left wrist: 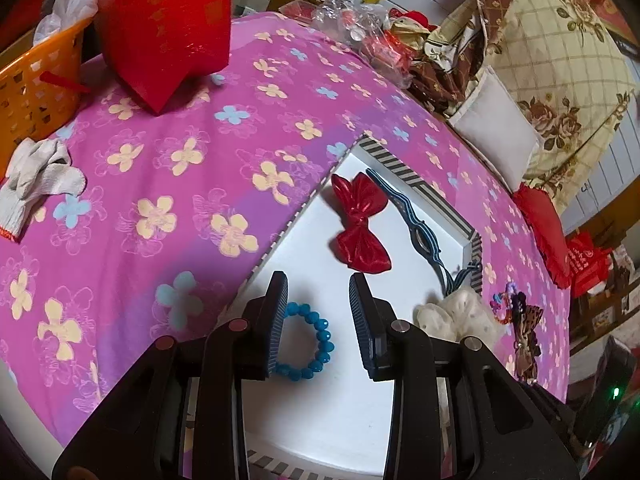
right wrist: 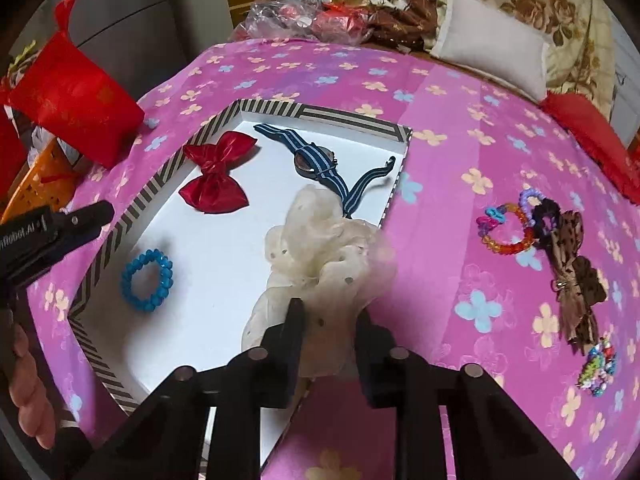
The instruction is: Organize jewelry
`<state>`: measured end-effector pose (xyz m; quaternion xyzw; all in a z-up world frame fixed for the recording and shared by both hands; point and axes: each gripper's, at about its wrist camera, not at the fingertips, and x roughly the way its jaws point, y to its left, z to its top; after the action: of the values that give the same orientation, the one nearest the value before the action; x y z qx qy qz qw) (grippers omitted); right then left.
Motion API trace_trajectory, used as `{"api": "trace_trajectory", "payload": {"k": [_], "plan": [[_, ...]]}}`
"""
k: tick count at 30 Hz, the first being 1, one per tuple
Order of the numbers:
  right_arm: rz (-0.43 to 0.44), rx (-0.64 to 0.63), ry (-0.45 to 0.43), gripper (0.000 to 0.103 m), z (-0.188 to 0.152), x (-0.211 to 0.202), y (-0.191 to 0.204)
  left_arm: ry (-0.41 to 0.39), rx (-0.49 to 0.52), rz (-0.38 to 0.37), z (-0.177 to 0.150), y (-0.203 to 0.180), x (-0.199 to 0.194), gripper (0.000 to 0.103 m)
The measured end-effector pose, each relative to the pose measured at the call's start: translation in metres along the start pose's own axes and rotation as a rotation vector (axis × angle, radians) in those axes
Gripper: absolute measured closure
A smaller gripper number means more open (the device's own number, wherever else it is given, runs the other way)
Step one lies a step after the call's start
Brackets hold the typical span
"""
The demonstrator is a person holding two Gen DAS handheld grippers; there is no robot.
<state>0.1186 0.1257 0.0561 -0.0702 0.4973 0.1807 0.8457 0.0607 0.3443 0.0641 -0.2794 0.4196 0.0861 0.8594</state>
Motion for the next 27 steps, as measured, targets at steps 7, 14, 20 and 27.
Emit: {"api": "trace_trajectory", "payload": {"k": [7,14,20,27], "plan": [[-0.004,-0.039,-0.002,0.082,-0.002,0.005,0.013,0.001,0.004,0.001,0.000,-0.001,0.000,0.072],[0.084,-0.084,0.059,0.082,-0.007,0.016,0.041,0.003,0.005,0.001,-0.001,0.000,0.001,0.072],[0.237,-0.146,0.157,0.082,-0.026,0.022,0.069,-0.004,-0.004,0.000,-0.002,0.001,0.000,0.072],[0.219,-0.187,0.101,0.050,-0.038,-0.001,0.073,-0.005,-0.005,-0.001,-0.002,0.002,0.000,0.072]]}}
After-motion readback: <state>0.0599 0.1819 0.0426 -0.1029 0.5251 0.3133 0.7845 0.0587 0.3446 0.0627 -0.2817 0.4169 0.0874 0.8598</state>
